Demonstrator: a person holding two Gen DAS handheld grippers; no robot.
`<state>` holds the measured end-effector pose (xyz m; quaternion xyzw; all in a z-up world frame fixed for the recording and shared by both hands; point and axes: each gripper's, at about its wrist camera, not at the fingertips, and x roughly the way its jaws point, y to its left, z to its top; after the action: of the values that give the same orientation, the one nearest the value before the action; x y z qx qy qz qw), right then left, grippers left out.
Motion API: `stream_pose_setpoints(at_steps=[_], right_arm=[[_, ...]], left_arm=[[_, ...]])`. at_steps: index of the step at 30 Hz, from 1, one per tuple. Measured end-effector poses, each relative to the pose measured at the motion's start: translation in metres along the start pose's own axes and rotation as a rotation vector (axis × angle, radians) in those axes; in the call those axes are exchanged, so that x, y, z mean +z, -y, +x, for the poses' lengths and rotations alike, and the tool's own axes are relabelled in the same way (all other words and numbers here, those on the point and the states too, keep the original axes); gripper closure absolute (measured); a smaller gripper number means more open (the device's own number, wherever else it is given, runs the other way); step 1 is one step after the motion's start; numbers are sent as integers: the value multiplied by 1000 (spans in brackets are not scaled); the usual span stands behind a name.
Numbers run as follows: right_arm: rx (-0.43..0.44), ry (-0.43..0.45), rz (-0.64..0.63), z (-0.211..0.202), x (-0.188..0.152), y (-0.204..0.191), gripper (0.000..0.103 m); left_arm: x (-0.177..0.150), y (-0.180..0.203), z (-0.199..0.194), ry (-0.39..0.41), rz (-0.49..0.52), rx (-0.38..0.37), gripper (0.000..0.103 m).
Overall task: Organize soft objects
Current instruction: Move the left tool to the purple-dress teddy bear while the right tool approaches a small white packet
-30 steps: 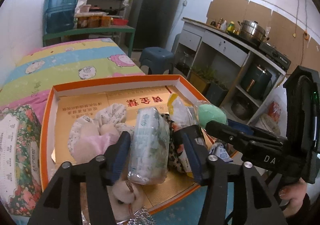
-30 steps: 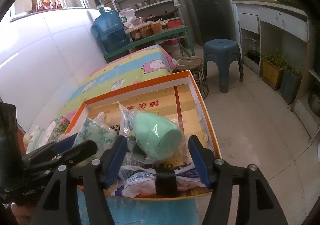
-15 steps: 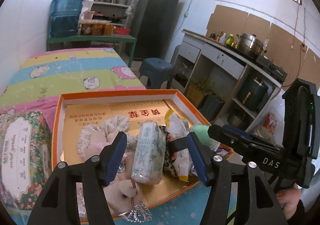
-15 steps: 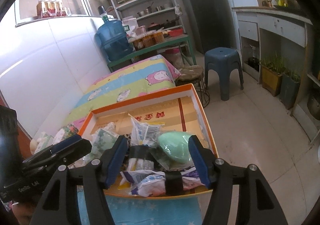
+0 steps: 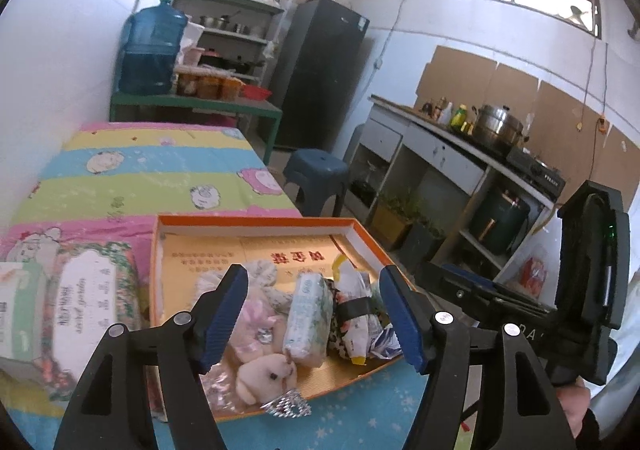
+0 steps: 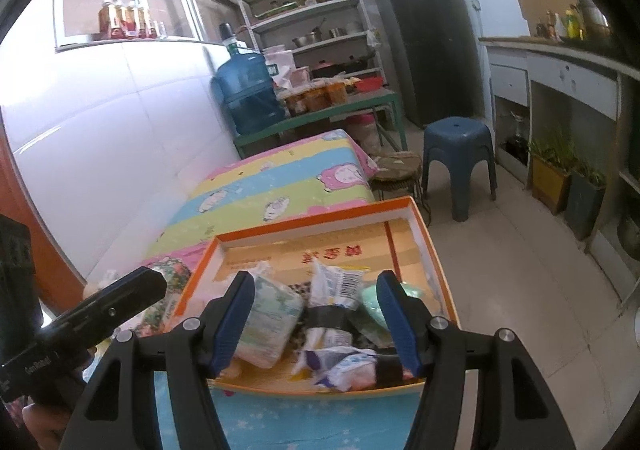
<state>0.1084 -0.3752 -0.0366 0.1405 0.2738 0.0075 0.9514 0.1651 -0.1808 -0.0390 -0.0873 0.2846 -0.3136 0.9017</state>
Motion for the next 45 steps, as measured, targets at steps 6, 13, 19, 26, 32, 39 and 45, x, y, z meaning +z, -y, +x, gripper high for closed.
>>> stream_pose_setpoints(at_steps=[6, 13, 19, 26, 32, 39, 45], right_arm=[[34, 1, -37, -5, 0, -29, 40], [92, -9, -101, -3, -2, -75, 40], [154, -31, -144, 4, -5, -119, 40], [225, -63, -205, 16, -15, -173, 40], [263, -100, -257, 30, -26, -212, 40], [282, -135, -317, 44, -35, -247, 40], [288, -168, -341, 59, -43, -263, 40]], left_arm=[[-2, -13, -34, 36, -8, 36, 33], [-4, -43, -78, 81, -44, 102, 33], [-13, -75, -118, 121, -84, 170, 33], [-28, -120, -162, 151, -129, 270, 33], [-42, -157, -185, 154, -157, 322, 33], [-53, -196, -196, 140, -103, 336, 33], [-62, -222, -181, 52, 1, 337, 33]])
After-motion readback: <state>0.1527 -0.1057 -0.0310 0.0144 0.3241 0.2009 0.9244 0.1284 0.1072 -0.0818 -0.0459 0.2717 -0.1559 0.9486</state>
